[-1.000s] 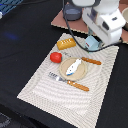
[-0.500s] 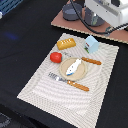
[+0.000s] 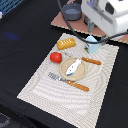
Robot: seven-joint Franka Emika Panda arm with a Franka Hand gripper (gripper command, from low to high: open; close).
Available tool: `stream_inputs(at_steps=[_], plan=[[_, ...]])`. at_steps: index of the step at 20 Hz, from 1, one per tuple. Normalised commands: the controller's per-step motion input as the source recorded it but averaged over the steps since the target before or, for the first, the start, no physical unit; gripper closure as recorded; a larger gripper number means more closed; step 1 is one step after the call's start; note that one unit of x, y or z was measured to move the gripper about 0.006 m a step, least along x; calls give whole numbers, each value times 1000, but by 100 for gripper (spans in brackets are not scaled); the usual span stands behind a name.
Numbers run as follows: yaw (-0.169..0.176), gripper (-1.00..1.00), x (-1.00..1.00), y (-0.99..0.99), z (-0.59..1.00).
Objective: Interact with the objects in diverse but meaningful ways.
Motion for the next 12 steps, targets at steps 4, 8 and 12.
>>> stream_inputs(at_steps=[4, 8, 12], plan=[[17, -100, -32, -541, -114], [11, -100, 11, -189, -156], [11, -100, 1, -129, -219]])
